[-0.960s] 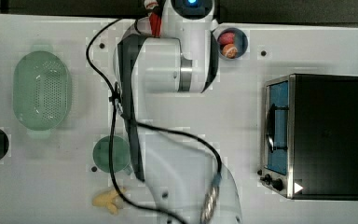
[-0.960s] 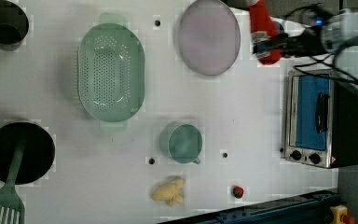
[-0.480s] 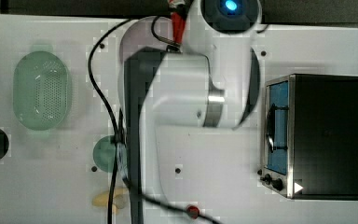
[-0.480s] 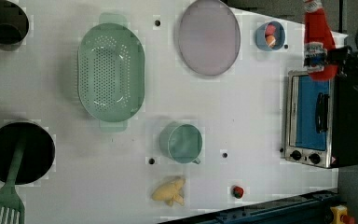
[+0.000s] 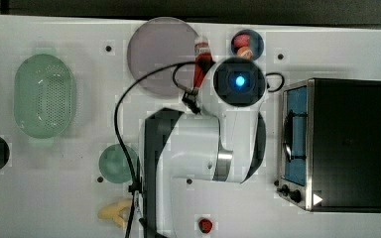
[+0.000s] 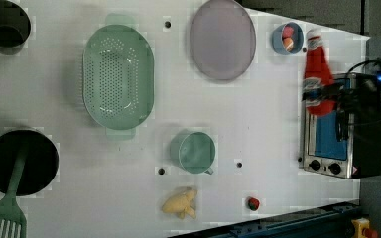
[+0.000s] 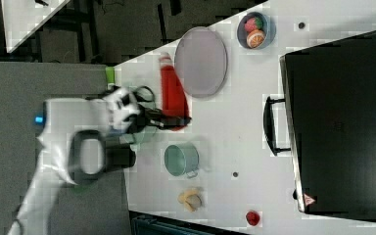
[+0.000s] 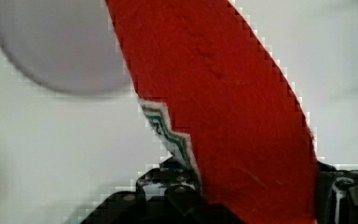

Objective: Pick ketchup from plate and place it on table.

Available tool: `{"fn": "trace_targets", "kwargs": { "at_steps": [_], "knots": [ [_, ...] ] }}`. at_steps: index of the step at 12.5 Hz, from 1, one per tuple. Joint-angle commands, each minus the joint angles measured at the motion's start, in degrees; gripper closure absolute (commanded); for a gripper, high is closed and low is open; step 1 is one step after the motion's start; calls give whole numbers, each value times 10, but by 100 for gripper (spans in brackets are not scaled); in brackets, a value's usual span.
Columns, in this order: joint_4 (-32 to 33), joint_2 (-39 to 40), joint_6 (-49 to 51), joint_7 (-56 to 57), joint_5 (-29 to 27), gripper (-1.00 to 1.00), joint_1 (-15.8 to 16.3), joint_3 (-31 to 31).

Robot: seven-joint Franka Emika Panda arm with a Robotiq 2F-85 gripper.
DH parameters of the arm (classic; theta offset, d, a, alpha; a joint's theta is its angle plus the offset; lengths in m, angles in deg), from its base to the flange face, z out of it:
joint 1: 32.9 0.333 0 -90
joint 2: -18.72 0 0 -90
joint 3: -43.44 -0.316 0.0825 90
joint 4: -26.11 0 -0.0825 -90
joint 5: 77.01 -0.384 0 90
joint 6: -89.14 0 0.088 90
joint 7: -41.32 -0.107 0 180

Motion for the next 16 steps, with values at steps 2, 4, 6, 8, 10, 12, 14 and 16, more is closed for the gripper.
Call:
{"fn": "trace_targets", "kwargs": {
  "at_steps": [2,4,6,8,10,12,14,16],
  "knots": [
    [94,12,-101,-27,-3,-27,0,0],
    [121,32,-147,-27,-3,-27,0,0],
    [132,59,-182,-27,-3,-26,0,0],
    [135,86,-209,-27,-3,-27,0,0],
    [135,107,-228,-27,-3,-32,0,1],
    [135,112,-233,-27,-3,-74,0,1],
    [132,103,-232,-27,-3,-100,0,-1],
    [119,77,-230,-27,-3,-100,0,-4]
  ]
}}
